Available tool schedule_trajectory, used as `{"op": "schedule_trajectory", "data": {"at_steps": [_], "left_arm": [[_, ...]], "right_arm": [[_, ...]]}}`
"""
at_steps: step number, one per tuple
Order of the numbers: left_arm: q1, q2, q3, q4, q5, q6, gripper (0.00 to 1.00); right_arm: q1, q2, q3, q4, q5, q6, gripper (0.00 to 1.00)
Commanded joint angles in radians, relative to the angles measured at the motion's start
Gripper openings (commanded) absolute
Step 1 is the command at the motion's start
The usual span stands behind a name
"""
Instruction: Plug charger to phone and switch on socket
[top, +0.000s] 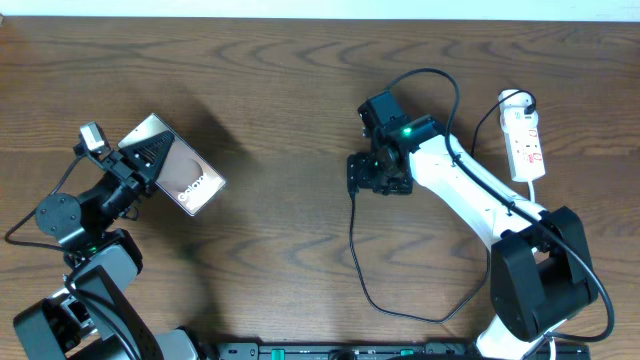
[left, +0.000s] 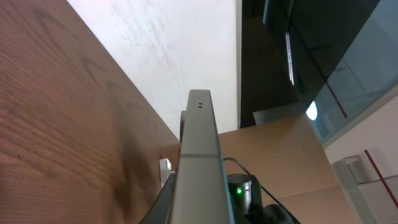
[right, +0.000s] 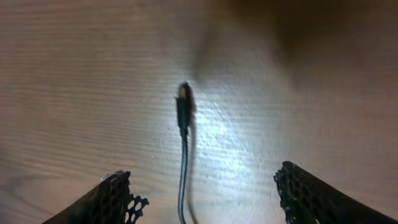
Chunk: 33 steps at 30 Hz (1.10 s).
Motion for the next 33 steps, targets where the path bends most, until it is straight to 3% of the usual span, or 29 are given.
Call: {"op": "schedule_trajectory", "data": {"at_steps": [1, 10, 15, 33], "left_arm": [[0.004, -0.012, 0.002, 0.013, 0.006, -0.005, 0.08], [0.004, -0.012, 0.002, 0.013, 0.021, -0.005, 0.08], [0.004, -0.012, 0.002, 0.013, 0.021, -0.005, 0.08], [0.004, -0.012, 0.002, 0.013, 0.028, 0.000, 0.07]], "right_arm": [[0.025, -0.001, 0.013, -0.015, 0.014, 0.081, 0.87], [0.087, 0.001, 0.013, -0.011, 0.116, 0.206, 0.90], [0.104, 0.005, 0.011, -0.011, 0.126, 0.281, 0.84], [0.129, 0.129, 0.001, 0.046, 0.088, 0.236, 0.80]]}}
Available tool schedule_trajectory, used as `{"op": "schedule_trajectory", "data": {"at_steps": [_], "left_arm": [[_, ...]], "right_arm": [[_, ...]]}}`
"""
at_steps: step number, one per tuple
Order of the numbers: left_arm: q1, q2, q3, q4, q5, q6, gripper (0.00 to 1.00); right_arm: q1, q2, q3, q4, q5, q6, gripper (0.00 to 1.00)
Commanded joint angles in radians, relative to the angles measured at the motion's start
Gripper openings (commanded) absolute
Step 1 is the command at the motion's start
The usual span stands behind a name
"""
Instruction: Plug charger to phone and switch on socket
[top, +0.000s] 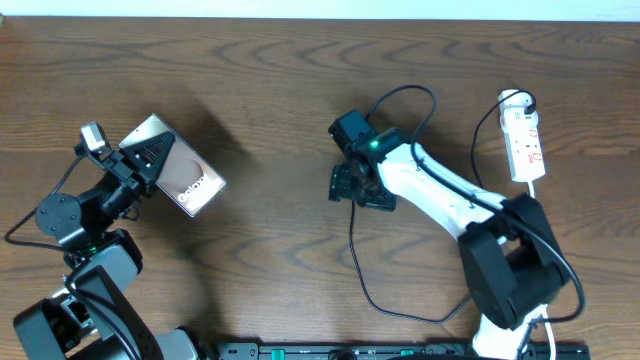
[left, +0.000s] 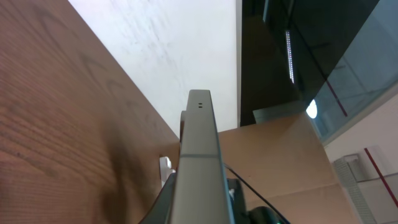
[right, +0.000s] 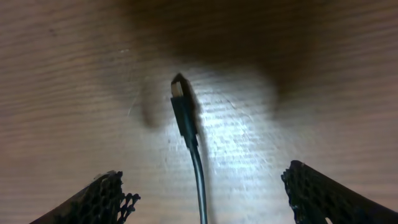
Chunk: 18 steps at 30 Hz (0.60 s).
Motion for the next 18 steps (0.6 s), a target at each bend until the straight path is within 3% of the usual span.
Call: {"op": "schedule_trajectory", "data": {"at_steps": [1, 5, 8, 18], "left_arm": [[0.004, -0.012, 0.002, 0.013, 0.020, 0.002, 0.07], [0.004, -0.012, 0.002, 0.013, 0.020, 0.002, 0.07], [0.004, -0.012, 0.002, 0.013, 0.020, 0.014, 0.07], [0.004, -0.012, 0.002, 0.013, 0.024, 0.017, 0.07]], "right_arm": [[0.020, 0.036, 0.002, 0.020, -0.011, -0.024, 0.79], [0.020, 0.062, 0.002, 0.037, -0.025, -0.026, 0.71], [0.020, 0.075, 0.002, 0.047, -0.025, -0.031, 0.58], [0.020, 0.084, 0.002, 0.065, -0.025, -0.032, 0.49]]}}
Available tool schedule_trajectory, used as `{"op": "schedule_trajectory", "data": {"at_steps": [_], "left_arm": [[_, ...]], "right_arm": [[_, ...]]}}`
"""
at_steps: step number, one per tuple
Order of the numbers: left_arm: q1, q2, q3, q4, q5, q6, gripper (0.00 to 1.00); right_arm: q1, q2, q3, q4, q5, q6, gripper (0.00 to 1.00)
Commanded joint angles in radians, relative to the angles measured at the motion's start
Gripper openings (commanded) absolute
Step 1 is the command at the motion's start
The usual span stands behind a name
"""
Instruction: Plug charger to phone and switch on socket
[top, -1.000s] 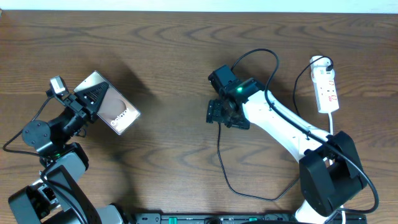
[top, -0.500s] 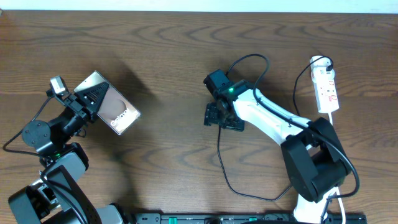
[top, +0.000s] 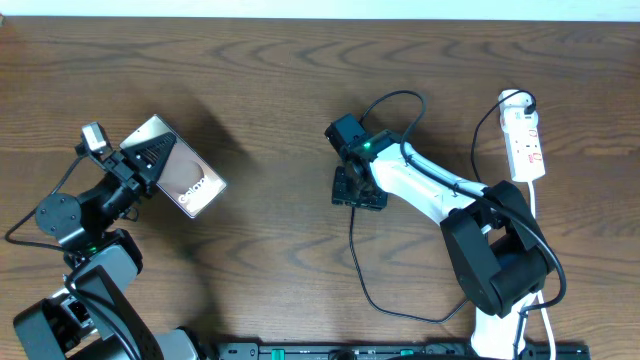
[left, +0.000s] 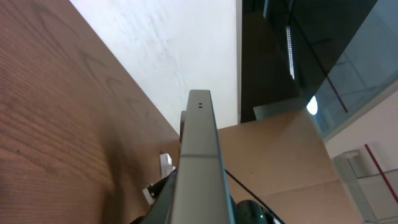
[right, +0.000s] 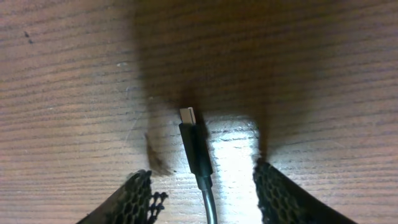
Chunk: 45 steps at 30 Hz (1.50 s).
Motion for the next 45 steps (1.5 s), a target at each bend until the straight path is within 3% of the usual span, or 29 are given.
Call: {"op": "schedule_trajectory", "data": {"at_steps": [1, 12, 19, 30, 34, 40, 45], "left_arm": [[0.004, -0.012, 0.002, 0.013, 0.009, 0.013, 0.07], [0.004, -0.011, 0.000, 0.013, 0.016, 0.024, 0.07], [0.004, -0.011, 0.000, 0.013, 0.016, 0.024, 0.07], [0.004, -0.011, 0.000, 0.013, 0.017, 0.024, 0.07], [0.004, -0.011, 0.000, 0.013, 0.017, 0.024, 0.07], [0.004, -0.011, 0.000, 0.013, 0.017, 0.024, 0.07], [0.004, -0.011, 0.000, 0.013, 0.024, 0.025, 0.07]], "right_arm": [[0.020, 0.014, 0.002, 0.008, -0.002, -0.007, 0.49], [0.025, 0.014, 0.002, 0.016, -0.002, -0.006, 0.31], [0.026, 0.014, 0.002, 0.016, -0.002, -0.006, 0.02], [0.018, 0.013, 0.002, 0.017, -0.013, -0.029, 0.01], [-0.005, 0.004, 0.015, 0.058, -0.184, -0.187, 0.01], [-0.063, -0.013, 0.017, 0.209, -0.887, -0.648, 0.01], [-0.065, -0.013, 0.016, 0.167, -1.181, -0.971, 0.01]]}}
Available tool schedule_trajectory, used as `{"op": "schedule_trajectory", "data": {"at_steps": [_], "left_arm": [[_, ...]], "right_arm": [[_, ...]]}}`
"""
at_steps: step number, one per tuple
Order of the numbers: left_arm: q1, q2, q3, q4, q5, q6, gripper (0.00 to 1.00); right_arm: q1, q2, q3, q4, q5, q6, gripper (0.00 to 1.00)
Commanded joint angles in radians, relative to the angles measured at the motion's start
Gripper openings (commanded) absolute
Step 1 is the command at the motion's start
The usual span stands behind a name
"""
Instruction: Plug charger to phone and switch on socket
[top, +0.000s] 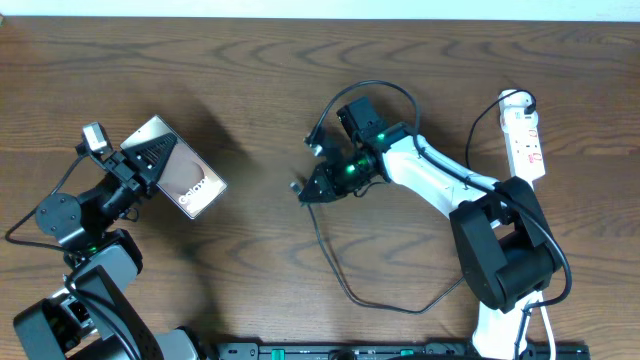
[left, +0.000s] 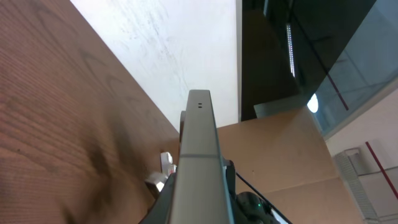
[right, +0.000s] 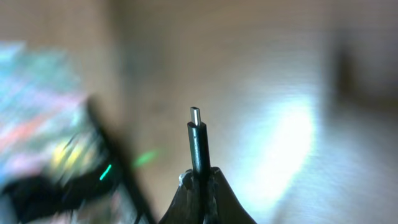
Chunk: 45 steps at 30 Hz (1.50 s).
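My left gripper (top: 150, 160) is shut on the phone (top: 178, 167), a silver handset held tilted above the table at the left; in the left wrist view its narrow edge (left: 199, 155) points up. My right gripper (top: 312, 190) is shut on the black charger plug (right: 197, 146), whose metal tip sticks out past the fingers toward the left. The black cable (top: 340, 270) trails in a loop toward the table's front. The white socket strip (top: 524, 140) lies at the far right.
The wooden table (top: 250, 90) fills the overhead view. The right arm (top: 440, 180) reaches across from the lower right. A white cord (top: 535, 200) runs from the socket strip toward the front edge.
My right gripper was open, straddling the plug lying on the table. Now it is shut on the plug, lifted and further left, with the cable pulled along. The left gripper and phone have not moved.
My right gripper stood open over the plug lying on the table, then lower and closer to it, then straddling it. Now it holds the plug off the table, pointed toward the phone. The left gripper kept the phone in the same place throughout.
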Motion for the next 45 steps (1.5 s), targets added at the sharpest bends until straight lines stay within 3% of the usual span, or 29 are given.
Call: {"op": "schedule_trajectory", "data": {"at_steps": [1, 4, 13, 17, 23, 29, 45], "left_arm": [[0.004, -0.011, 0.000, 0.013, 0.018, 0.018, 0.08], [0.004, -0.011, 0.000, 0.013, 0.020, 0.018, 0.07], [0.003, -0.011, 0.000, 0.013, 0.020, 0.017, 0.07], [0.003, -0.011, 0.000, 0.013, 0.020, 0.016, 0.08], [0.003, -0.011, 0.000, 0.013, 0.015, 0.016, 0.07], [-0.004, -0.011, 0.000, 0.013, 0.016, 0.017, 0.08], [-0.076, -0.011, 0.000, 0.014, -0.123, 0.024, 0.08]], "right_arm": [[0.007, -0.013, 0.013, -0.035, -0.396, -0.384, 0.01], [0.024, -0.013, 0.012, -0.067, -0.475, -0.531, 0.01], [0.095, -0.013, 0.012, 0.019, -0.578, -0.597, 0.01], [0.112, -0.013, 0.012, 0.105, -0.585, -0.503, 0.01], [0.115, -0.012, 0.012, 0.258, -0.513, -0.193, 0.01], [0.126, -0.012, 0.012, 0.336, -0.444, -0.032, 0.01], [0.166, -0.012, 0.012, 0.440, -0.473, -0.001, 0.01]]}}
